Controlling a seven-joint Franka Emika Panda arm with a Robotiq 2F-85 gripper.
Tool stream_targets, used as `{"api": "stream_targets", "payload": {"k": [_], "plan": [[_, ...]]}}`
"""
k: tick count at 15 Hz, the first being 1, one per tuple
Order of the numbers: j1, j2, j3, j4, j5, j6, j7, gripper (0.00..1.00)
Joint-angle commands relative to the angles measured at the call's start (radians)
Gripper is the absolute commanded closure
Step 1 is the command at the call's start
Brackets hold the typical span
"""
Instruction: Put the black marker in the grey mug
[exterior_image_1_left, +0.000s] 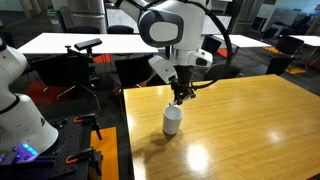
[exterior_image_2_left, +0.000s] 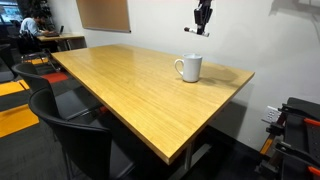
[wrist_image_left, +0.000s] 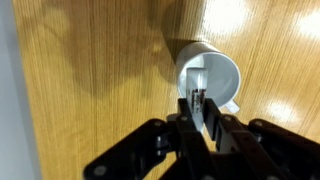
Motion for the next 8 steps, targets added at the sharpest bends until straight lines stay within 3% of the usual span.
{"api": "stream_targets", "payload": {"k": [1, 2, 8], "plan": [[0.001, 0.000, -0.003, 0.001, 0.000, -0.002, 0.000, 0.80], [0.001, 0.000, -0.003, 0.001, 0.000, -0.002, 0.000, 0.95], [0.011, -0.015, 0.001, -0.053, 0.038, 0.166, 0.099, 0.95]]}}
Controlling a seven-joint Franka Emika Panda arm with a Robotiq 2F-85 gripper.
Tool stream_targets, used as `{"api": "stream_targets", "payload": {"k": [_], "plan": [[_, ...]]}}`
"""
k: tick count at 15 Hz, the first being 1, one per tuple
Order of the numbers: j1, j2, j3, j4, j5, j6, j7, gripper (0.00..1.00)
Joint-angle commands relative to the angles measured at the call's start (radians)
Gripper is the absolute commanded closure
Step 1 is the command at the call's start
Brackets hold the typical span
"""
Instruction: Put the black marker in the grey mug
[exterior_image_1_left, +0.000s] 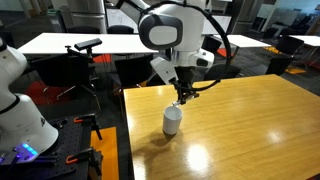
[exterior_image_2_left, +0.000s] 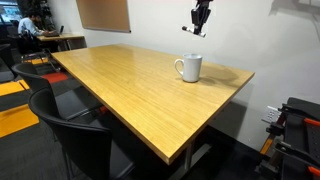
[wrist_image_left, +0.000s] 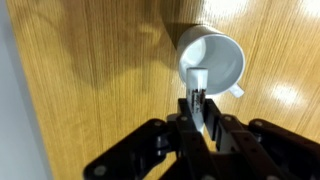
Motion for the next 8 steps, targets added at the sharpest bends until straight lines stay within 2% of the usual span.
{"api": "stream_targets", "payload": {"k": [1, 5, 8], "plan": [[0.017, -0.029, 0.002, -0.052, 0.002, 0.109, 0.104, 0.95], [0.048, -0.052, -0.003, -0.098, -0.064, 0.193, 0.255, 0.95], [0.074, -0.071, -0.013, -0.128, -0.174, 0.237, 0.424, 0.95]]}}
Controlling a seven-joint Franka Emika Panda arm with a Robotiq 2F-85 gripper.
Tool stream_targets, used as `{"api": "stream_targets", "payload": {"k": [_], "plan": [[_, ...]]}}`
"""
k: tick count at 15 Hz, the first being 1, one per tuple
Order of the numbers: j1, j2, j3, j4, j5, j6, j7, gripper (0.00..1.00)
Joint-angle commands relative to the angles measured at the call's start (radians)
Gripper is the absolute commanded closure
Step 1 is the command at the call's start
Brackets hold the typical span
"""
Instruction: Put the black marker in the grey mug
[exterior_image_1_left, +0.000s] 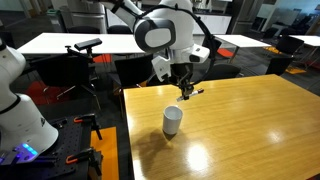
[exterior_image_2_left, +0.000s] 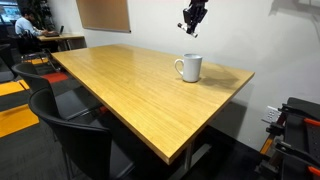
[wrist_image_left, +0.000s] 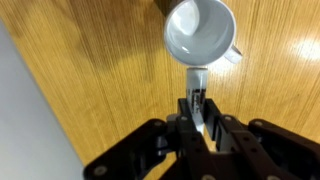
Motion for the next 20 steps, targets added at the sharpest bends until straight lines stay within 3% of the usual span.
{"api": "stream_targets", "payload": {"k": [1, 10, 20], "plan": [[0.036, -0.062, -0.018, -0.070, -0.144, 0.057, 0.220, 0.95], [0.061, -0.103, 0.000, -0.092, -0.702, 0.004, 0.922, 0.95], [0.080, -0.087, 0.035, -0.116, -1.002, -0.044, 1.370, 0.95]]}}
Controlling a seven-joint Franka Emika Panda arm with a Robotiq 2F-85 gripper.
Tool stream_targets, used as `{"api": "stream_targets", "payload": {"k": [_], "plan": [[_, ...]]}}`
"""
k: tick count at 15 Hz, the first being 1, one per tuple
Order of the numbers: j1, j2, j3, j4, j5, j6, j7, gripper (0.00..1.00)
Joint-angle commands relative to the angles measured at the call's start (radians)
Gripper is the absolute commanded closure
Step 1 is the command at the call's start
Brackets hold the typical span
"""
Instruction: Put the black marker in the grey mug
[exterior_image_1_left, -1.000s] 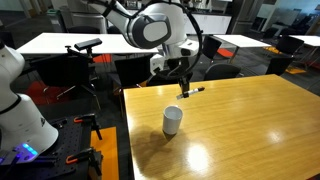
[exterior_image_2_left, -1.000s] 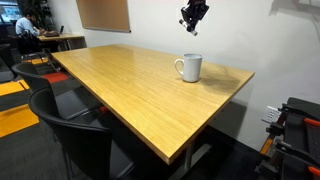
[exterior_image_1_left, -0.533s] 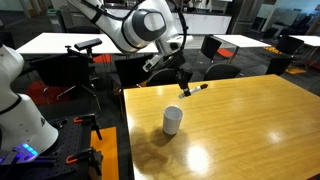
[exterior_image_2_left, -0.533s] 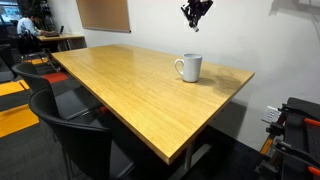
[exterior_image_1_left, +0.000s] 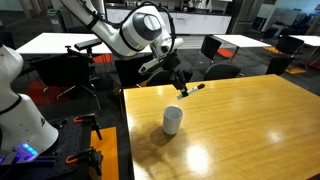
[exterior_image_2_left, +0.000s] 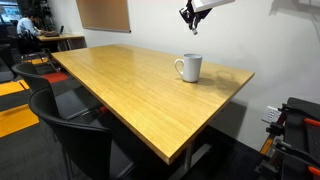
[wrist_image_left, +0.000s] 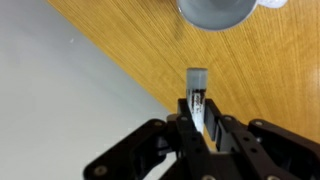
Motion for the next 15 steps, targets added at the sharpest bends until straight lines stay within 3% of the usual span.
{"api": "stream_targets", "payload": {"k": [1, 5, 6, 10, 11, 15], "plan": [[0.013, -0.018, 0.019, -0.014, -0.100, -0.070, 0.152, 0.95], [0.018, -0.036, 0.037, -0.038, -0.150, -0.114, 0.196, 0.95], [0.008, -0.001, 0.035, -0.010, -0.117, -0.086, 0.172, 0.80], [0.009, -0.005, 0.039, -0.017, -0.122, -0.088, 0.172, 0.80], [0.009, -0.006, 0.039, -0.018, -0.122, -0.088, 0.172, 0.95], [0.019, -0.001, 0.045, -0.026, -0.165, -0.096, 0.302, 0.95]]}}
